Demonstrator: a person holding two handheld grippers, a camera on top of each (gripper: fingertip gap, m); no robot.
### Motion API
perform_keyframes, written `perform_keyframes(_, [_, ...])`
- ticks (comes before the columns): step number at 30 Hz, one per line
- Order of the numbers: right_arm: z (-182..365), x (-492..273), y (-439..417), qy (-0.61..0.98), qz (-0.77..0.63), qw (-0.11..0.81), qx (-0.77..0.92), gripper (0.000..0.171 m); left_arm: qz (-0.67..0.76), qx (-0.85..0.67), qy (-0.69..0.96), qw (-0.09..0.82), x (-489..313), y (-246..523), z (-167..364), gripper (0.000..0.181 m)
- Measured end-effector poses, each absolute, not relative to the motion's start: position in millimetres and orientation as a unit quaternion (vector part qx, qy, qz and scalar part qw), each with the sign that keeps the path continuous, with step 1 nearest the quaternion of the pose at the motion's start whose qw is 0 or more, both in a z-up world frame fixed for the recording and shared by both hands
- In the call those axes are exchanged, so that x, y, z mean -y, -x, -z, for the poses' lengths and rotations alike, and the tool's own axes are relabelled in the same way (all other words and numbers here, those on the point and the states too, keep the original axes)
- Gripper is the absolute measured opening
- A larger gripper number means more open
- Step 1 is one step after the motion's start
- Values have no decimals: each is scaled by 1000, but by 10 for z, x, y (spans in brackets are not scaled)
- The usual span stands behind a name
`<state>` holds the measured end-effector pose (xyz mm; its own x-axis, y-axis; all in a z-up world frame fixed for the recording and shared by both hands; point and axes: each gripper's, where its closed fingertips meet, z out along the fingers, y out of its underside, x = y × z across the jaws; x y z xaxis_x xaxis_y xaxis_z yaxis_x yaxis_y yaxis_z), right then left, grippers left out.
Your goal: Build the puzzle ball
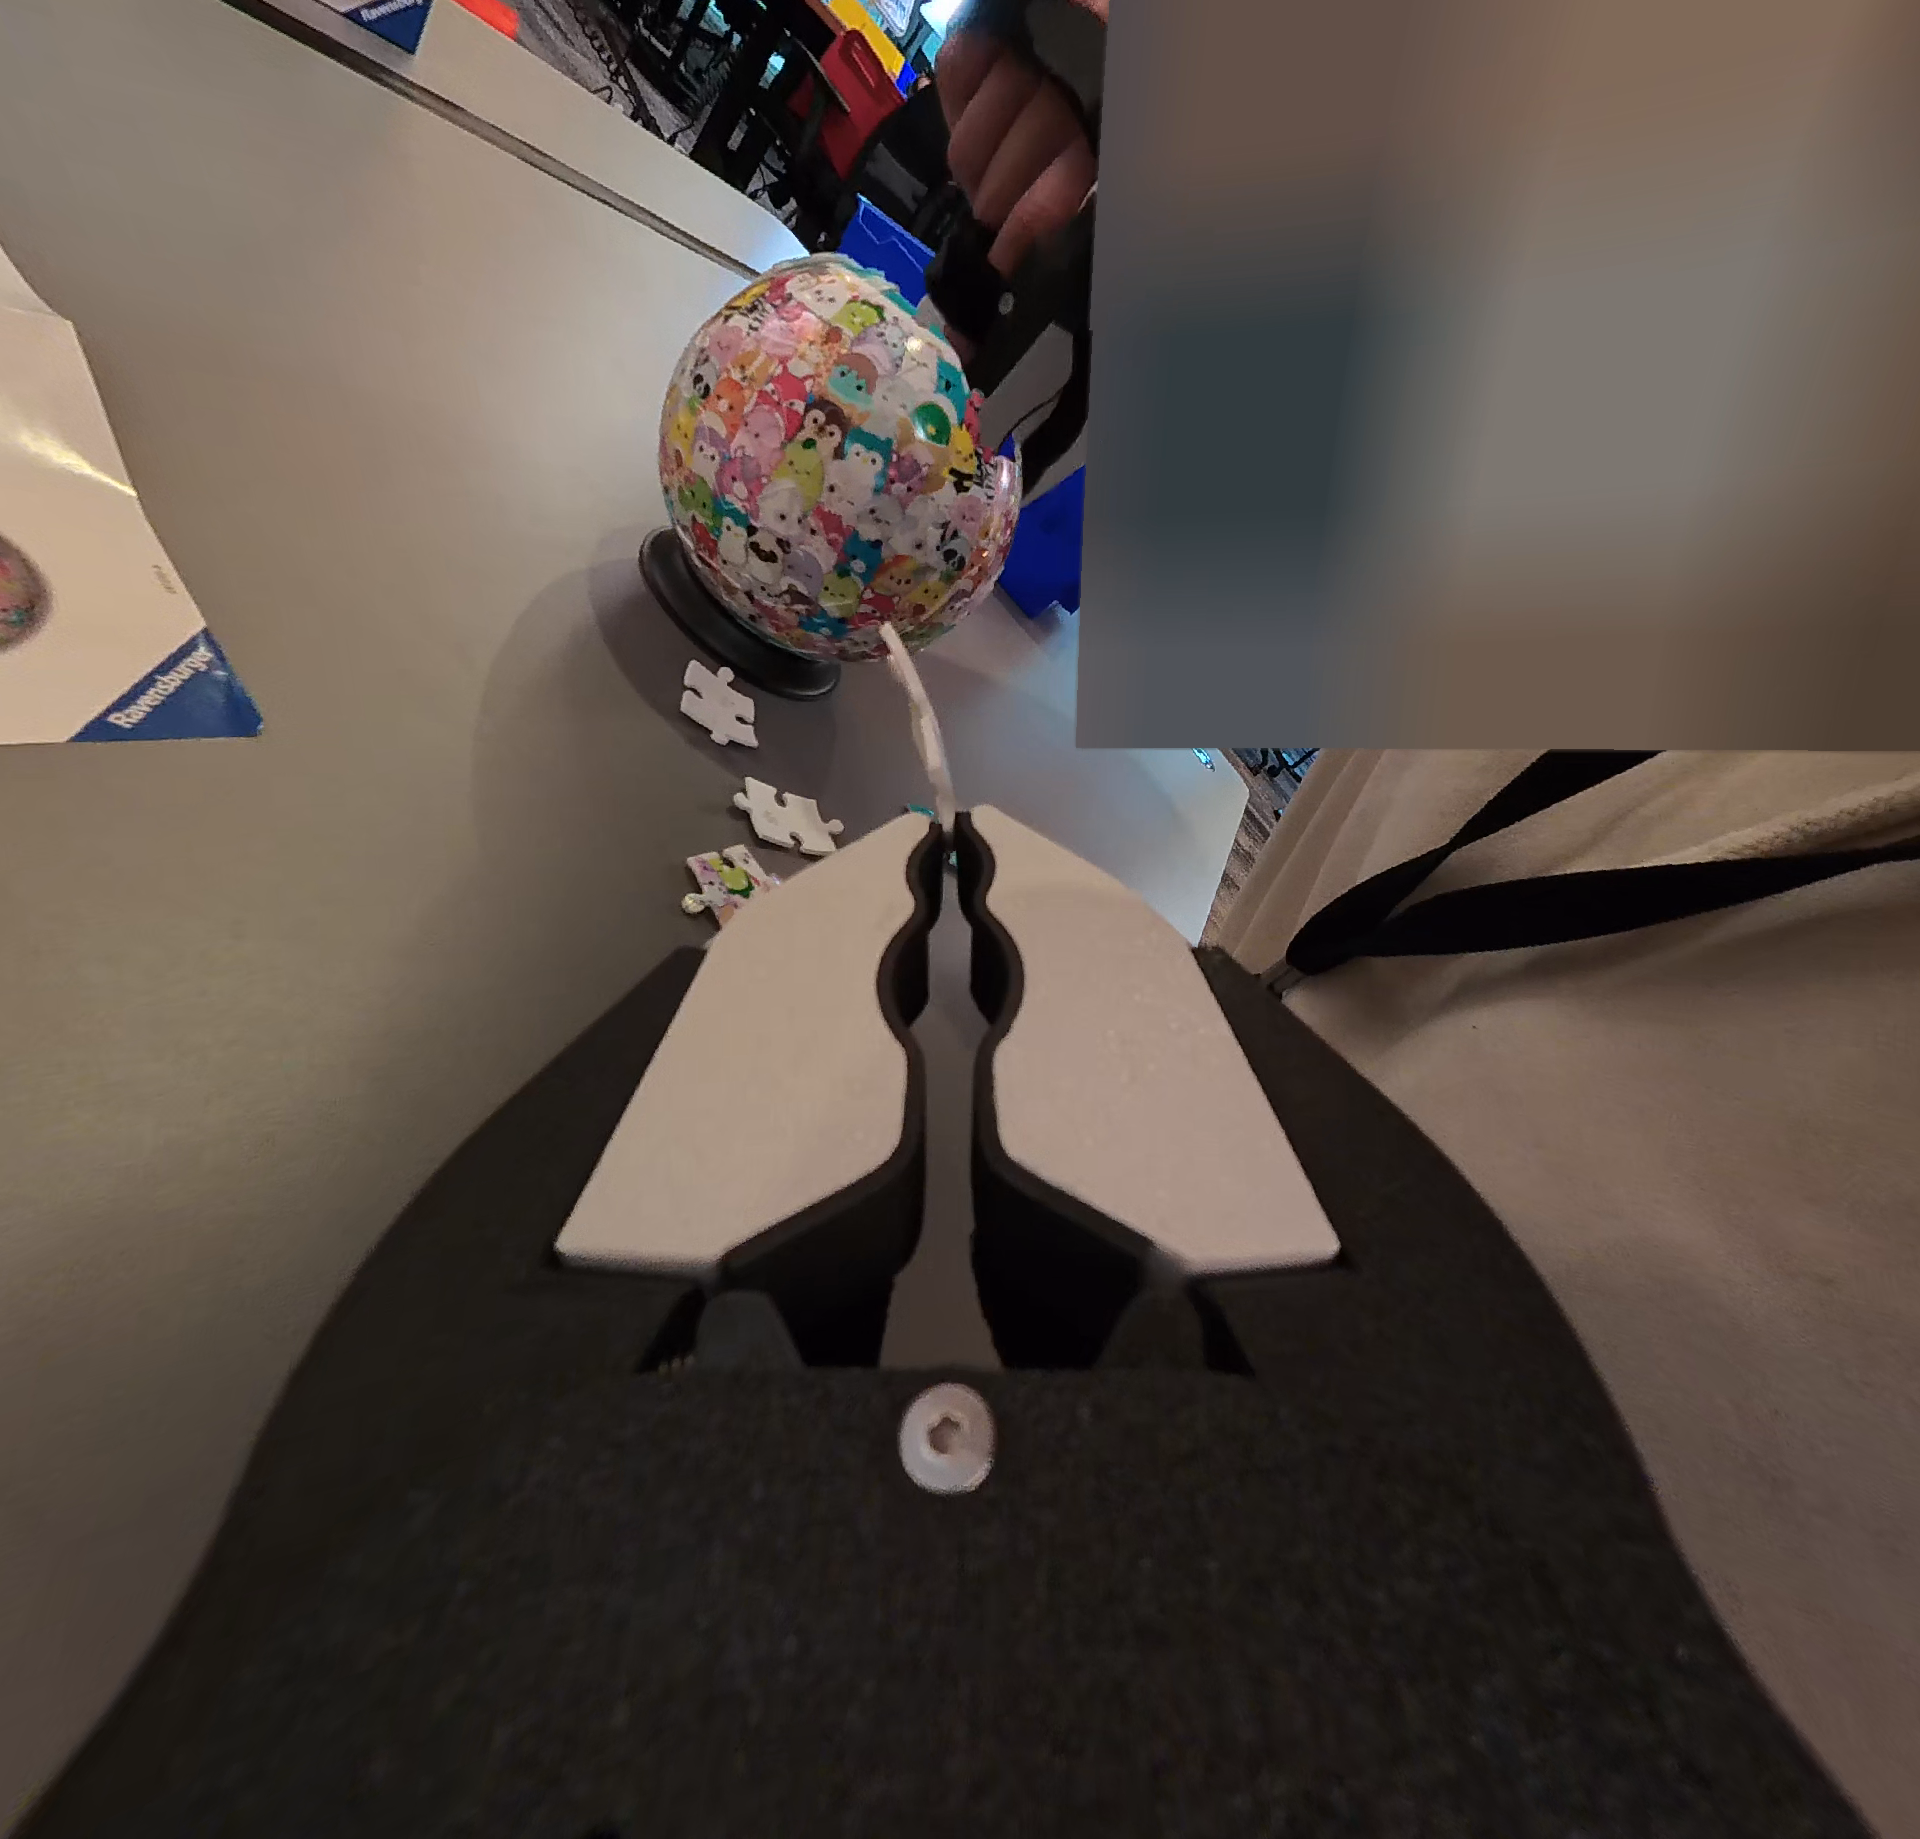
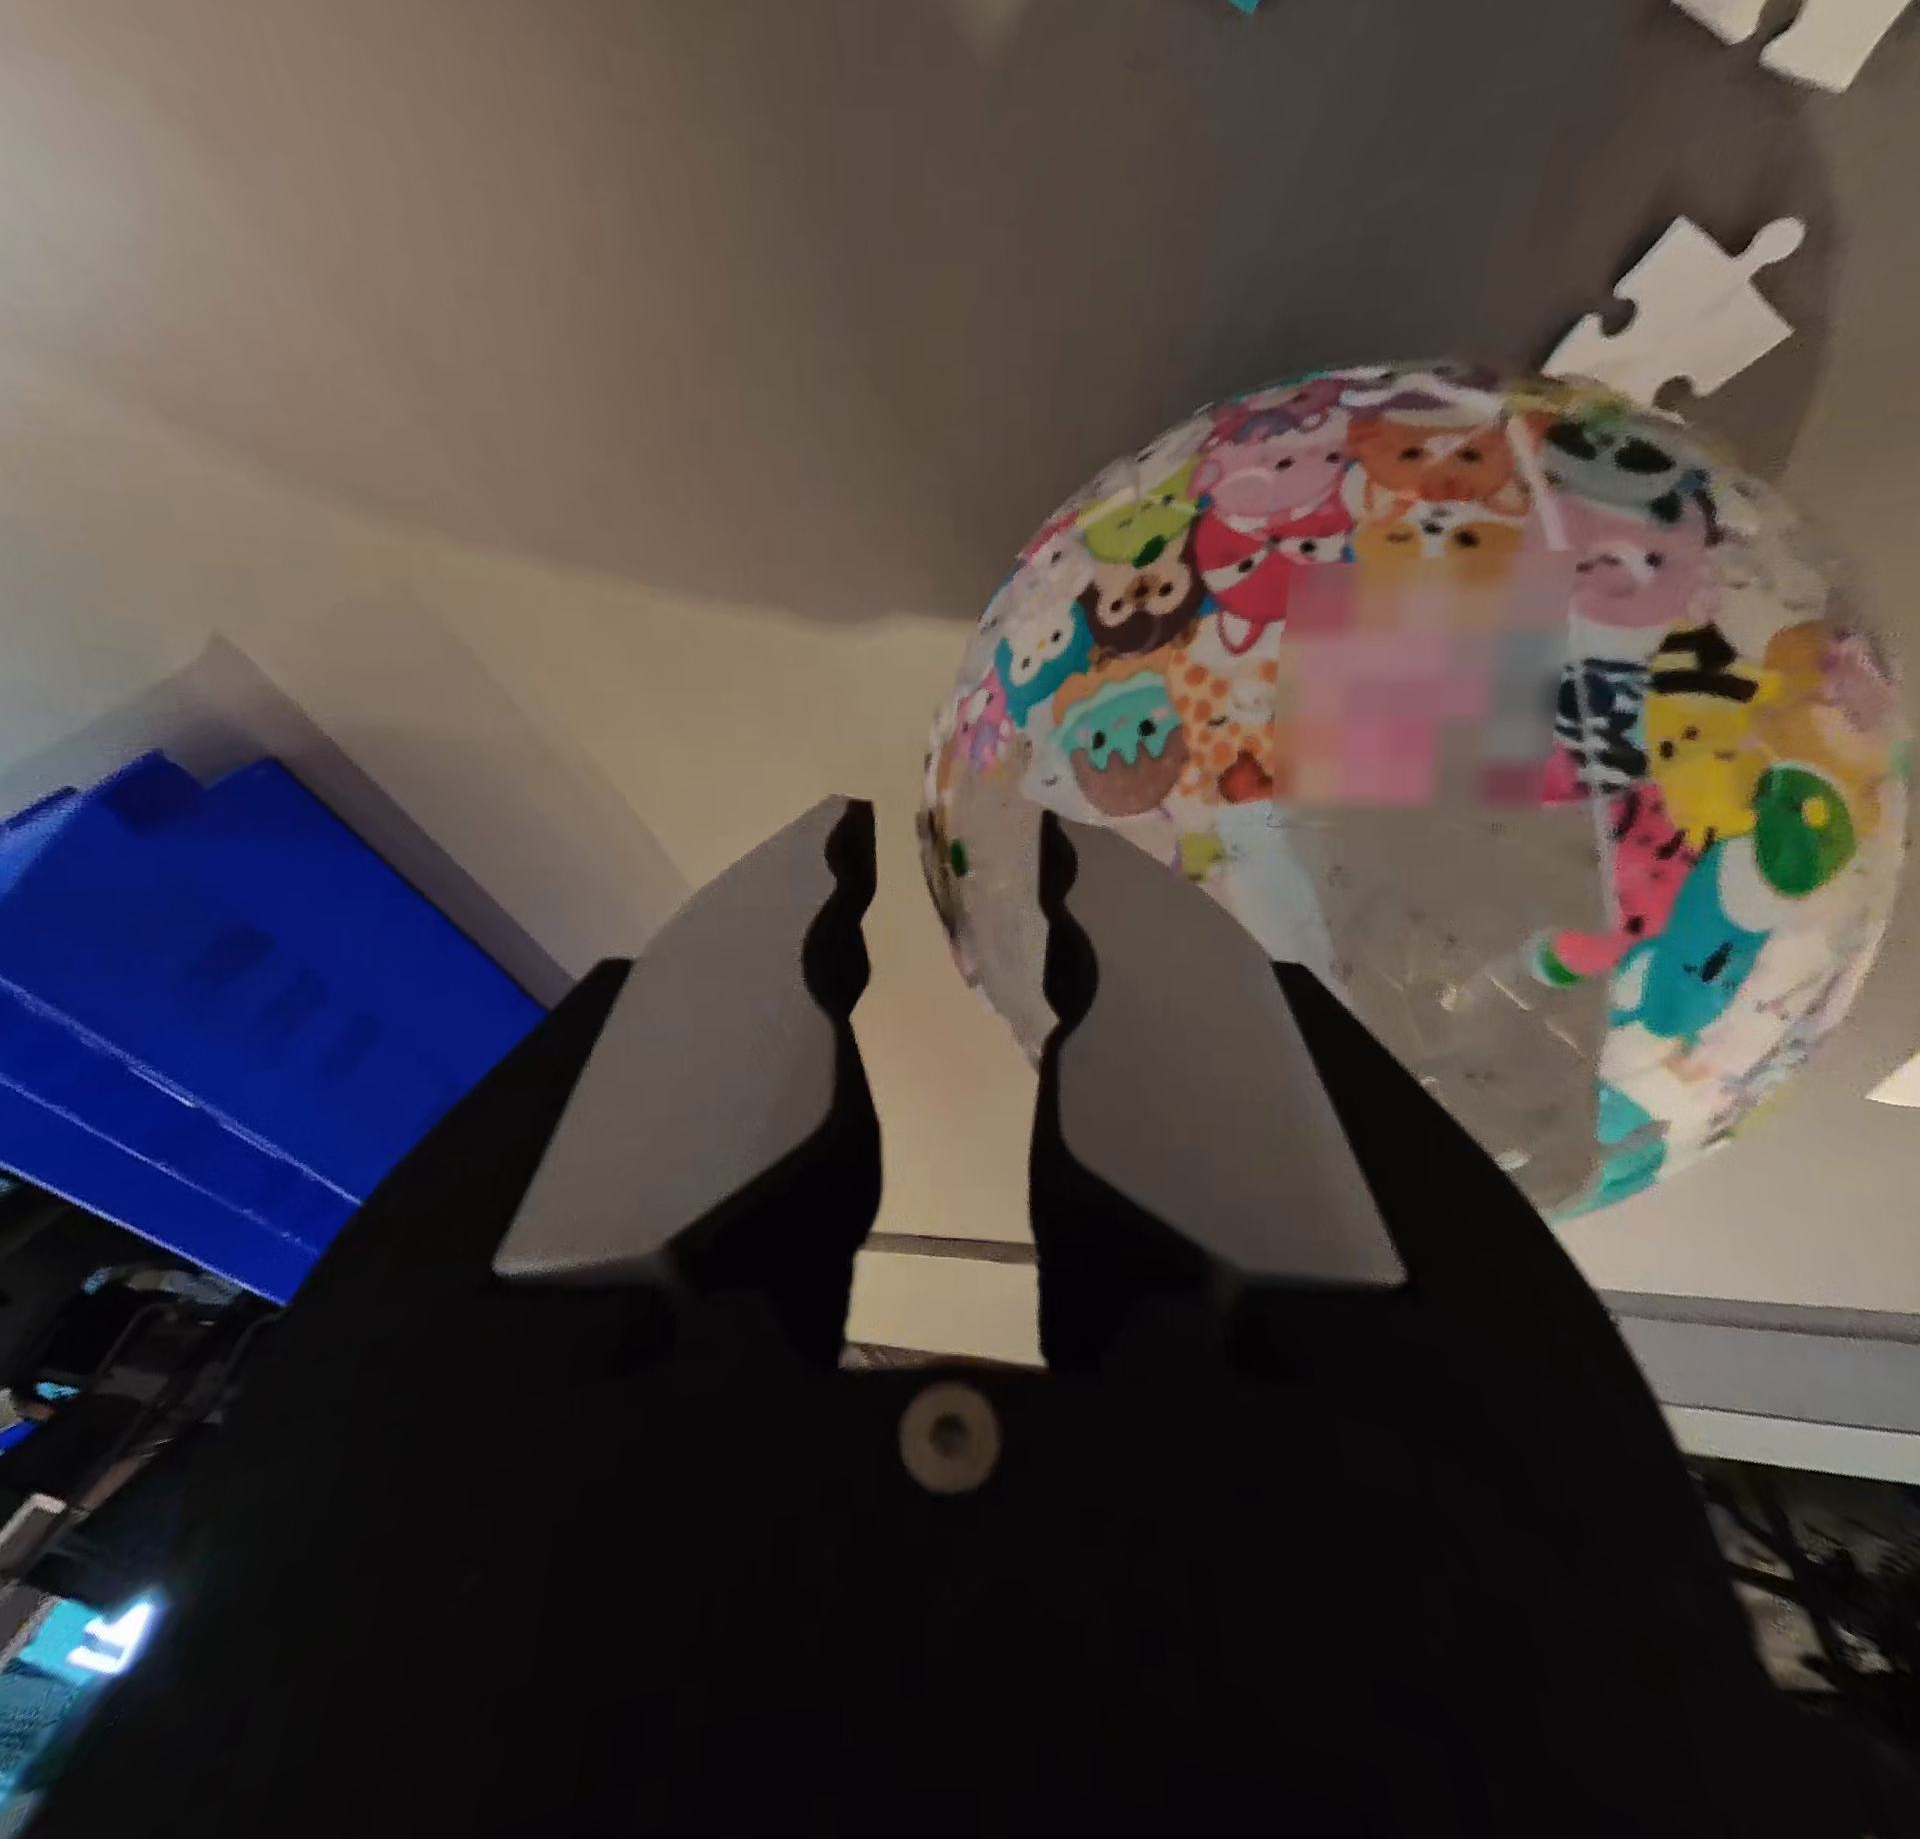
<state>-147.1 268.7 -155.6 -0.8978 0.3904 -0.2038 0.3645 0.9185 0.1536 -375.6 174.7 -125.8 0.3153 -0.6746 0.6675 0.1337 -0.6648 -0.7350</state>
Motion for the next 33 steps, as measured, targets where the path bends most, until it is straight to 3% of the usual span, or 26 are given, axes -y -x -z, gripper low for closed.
perform_keyframes(3, [1594, -2672, 1437, -194, -57, 134, -970, 31, 555, -189, 724, 362, -1742, 3742, 1264, 1])
perform_keyframes(10, [1646, -2678, 1406, -177, -72, 148, -970, 8, 551, -189, 727, 363, -1744, 3750, 1273, 1])
perform_keyframes(14, [1653, -2675, 1413, -172, -70, 137, -973, 6, 554, -187, 725, 363, -1748, 3757, 1269, 1])
perform_keyframes(22, [1661, -2678, 1420, -194, -75, 133, -969, 6, 553, -190, 724, 364, -1739, 3751, 1254, 1])
perform_keyframes(27, [1600, -2758, 1423, -235, -84, 131, -960, 30, 554, -189, 723, 366, -1743, 3758, 1249, 1])
perform_keyframes(33, [1664, -2658, 1409, -218, -81, 140, -962, 24, 555, -194, 723, 363, -1727, 3730, 1249, 1])
